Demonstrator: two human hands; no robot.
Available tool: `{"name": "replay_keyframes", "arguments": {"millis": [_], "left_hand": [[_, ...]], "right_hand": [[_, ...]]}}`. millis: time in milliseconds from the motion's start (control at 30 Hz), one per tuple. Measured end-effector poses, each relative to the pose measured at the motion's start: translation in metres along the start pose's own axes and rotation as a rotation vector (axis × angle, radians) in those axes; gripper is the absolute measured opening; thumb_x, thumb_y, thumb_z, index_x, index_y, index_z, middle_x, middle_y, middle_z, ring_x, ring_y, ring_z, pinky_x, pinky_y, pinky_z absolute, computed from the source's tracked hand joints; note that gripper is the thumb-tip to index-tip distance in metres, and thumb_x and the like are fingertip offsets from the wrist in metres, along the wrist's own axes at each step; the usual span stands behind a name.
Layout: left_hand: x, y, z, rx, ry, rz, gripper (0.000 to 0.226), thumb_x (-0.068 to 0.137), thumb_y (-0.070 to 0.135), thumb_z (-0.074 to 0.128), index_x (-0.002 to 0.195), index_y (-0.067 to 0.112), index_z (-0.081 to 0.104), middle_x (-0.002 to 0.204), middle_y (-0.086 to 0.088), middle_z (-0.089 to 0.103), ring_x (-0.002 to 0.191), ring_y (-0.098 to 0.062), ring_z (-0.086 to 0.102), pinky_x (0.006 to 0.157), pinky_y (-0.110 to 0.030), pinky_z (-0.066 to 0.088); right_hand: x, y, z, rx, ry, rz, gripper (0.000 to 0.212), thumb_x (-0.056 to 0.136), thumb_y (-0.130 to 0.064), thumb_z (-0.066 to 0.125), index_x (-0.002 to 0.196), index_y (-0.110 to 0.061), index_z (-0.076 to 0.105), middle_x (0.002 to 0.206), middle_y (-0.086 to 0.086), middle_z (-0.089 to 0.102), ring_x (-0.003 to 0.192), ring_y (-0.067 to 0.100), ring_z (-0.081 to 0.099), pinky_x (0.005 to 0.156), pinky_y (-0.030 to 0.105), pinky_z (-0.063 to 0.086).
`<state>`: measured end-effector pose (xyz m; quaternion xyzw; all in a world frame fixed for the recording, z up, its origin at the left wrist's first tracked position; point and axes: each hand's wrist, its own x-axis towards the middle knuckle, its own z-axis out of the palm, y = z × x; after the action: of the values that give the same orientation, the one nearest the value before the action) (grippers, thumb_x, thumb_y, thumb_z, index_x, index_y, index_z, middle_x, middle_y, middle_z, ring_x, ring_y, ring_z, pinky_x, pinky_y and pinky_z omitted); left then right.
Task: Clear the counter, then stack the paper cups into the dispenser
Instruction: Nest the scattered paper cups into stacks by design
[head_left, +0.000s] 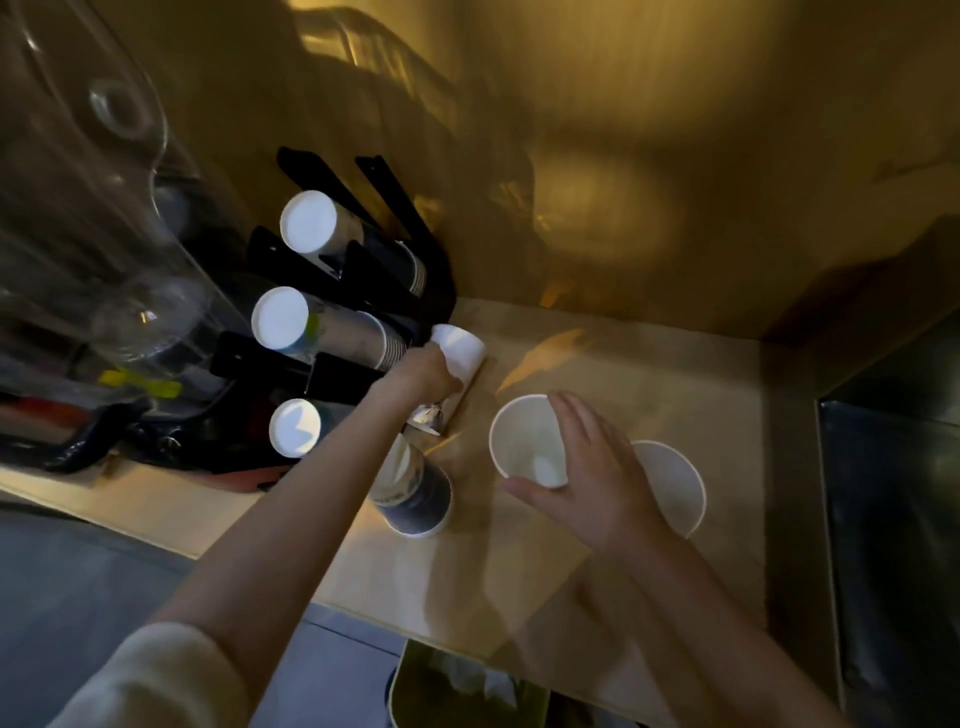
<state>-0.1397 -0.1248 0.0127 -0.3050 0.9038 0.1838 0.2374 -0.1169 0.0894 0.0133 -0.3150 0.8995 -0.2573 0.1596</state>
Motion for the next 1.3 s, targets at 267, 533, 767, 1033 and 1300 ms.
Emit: {"name": "replay_keyframes", "arguments": {"millis": [267, 533, 767, 1033, 1300], "left_hand": [[0.046, -0.004, -0.010, 0.067, 0.037, 0.110, 0.085, 0.087, 0.029, 0.056, 0.146, 0.013, -0.003, 0.143, -0.027, 0.030, 0.126, -0.040, 0.043, 0.105, -0.045, 0.038], [0.058, 0.002, 0.009, 0.172, 0.071, 0.142, 0.052, 0.088, 0.020, 0.057, 0.129, 0.002, 0.031, 0.128, -0.028, 0.045, 0.115, -0.043, 0.051, 0.093, -0.046, 0.044], [0.045, -0.013, 0.009, 0.102, 0.167, 0.227, 0.056, 0.081, 0.029, 0.065, 0.120, 0.002, 0.036, 0.119, -0.027, 0.053, 0.106, -0.040, 0.055, 0.082, -0.042, 0.046], [-0.007, -0.010, -0.004, -0.028, 0.417, 0.443, 0.047, 0.075, 0.035, 0.070, 0.099, 0.000, 0.051, 0.105, -0.022, 0.060, 0.097, -0.036, 0.057, 0.077, -0.040, 0.045], [-0.092, 0.007, -0.027, -0.273, 0.779, 0.635, 0.038, 0.075, 0.034, 0.070, 0.089, 0.004, 0.051, 0.096, -0.010, 0.057, 0.089, -0.016, 0.050, 0.068, -0.023, 0.036]], "right_hand": [[-0.001, 0.004, 0.003, 0.057, 0.011, -0.012, 0.101, 0.061, -0.073, 0.045, 0.144, -0.020, 0.022, 0.152, -0.003, 0.027, 0.135, 0.018, 0.032, 0.108, 0.029, 0.024], [0.000, 0.004, -0.008, 0.104, -0.011, -0.007, 0.095, 0.066, -0.056, 0.071, 0.142, -0.025, 0.024, 0.149, -0.010, 0.029, 0.132, 0.012, 0.030, 0.105, 0.024, 0.022], [0.004, 0.002, -0.010, 0.093, -0.044, 0.013, 0.094, 0.064, -0.055, 0.073, 0.140, -0.025, 0.026, 0.144, -0.007, 0.033, 0.127, 0.015, 0.036, 0.103, 0.027, 0.026], [0.002, 0.002, -0.006, 0.149, -0.047, 0.081, 0.094, 0.060, -0.053, 0.077, 0.137, -0.028, 0.028, 0.140, -0.004, 0.037, 0.124, 0.023, 0.041, 0.102, 0.037, 0.034], [-0.006, 0.000, -0.015, 0.299, 0.014, 0.059, 0.085, 0.064, -0.048, 0.076, 0.135, -0.023, 0.035, 0.136, -0.005, 0.043, 0.125, 0.015, 0.039, 0.097, 0.028, 0.031]]}}
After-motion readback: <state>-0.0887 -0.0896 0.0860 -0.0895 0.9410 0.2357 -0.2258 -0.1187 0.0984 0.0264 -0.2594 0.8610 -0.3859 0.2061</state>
